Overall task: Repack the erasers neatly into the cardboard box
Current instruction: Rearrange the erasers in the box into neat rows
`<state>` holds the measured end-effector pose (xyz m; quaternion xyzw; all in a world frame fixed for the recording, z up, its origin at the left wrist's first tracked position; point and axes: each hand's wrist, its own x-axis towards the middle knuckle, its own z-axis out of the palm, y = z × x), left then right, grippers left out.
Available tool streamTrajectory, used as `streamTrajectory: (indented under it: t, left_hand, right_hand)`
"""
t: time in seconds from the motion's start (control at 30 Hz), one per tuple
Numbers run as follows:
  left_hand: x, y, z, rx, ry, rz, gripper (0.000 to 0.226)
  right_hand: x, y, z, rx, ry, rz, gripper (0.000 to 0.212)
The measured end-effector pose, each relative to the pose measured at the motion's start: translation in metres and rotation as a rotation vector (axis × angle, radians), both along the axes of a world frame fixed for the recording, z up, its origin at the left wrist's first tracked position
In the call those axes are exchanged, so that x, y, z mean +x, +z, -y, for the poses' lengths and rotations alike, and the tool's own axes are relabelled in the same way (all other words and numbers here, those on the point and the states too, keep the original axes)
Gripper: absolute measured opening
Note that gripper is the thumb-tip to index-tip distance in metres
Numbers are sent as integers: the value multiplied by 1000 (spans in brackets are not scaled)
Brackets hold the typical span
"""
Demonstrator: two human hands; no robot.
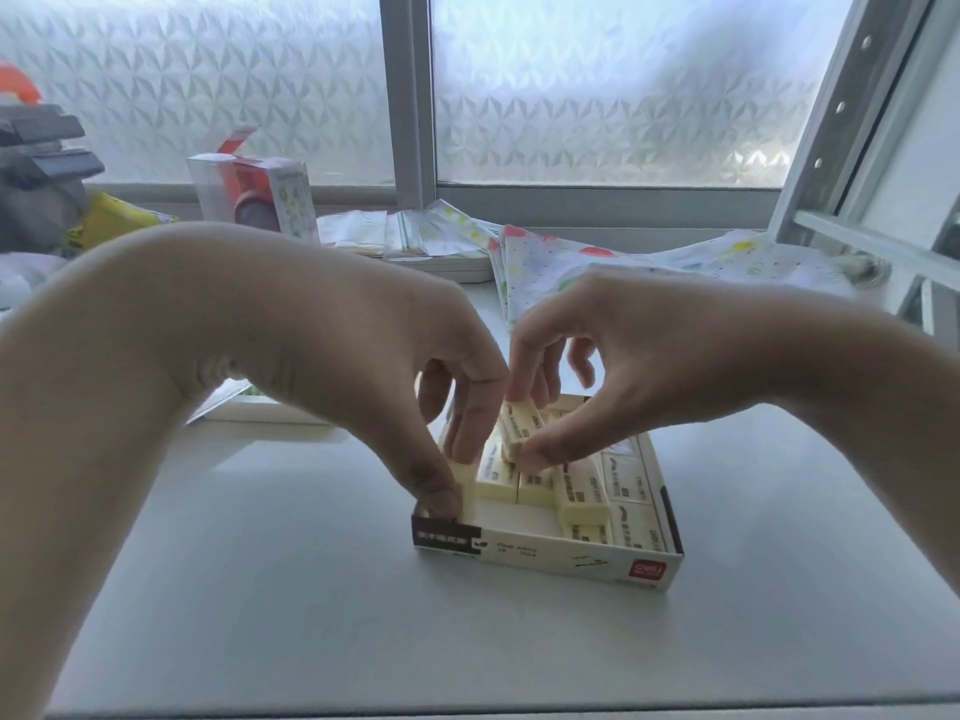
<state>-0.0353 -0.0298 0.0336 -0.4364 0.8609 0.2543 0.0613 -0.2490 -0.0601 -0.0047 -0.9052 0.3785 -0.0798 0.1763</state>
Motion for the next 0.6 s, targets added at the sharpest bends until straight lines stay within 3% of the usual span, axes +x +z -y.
streamTrajectory:
  t: [0.23,0.6]
  left_hand:
    - [-5,-8,13,-92,-13,-268,34]
    - [-15,-25,33,-150,39,-322,27]
  right_hand:
    - [-15,14,2,-10,-13,96,26]
    - [-28,16,11,29,-148,13,24]
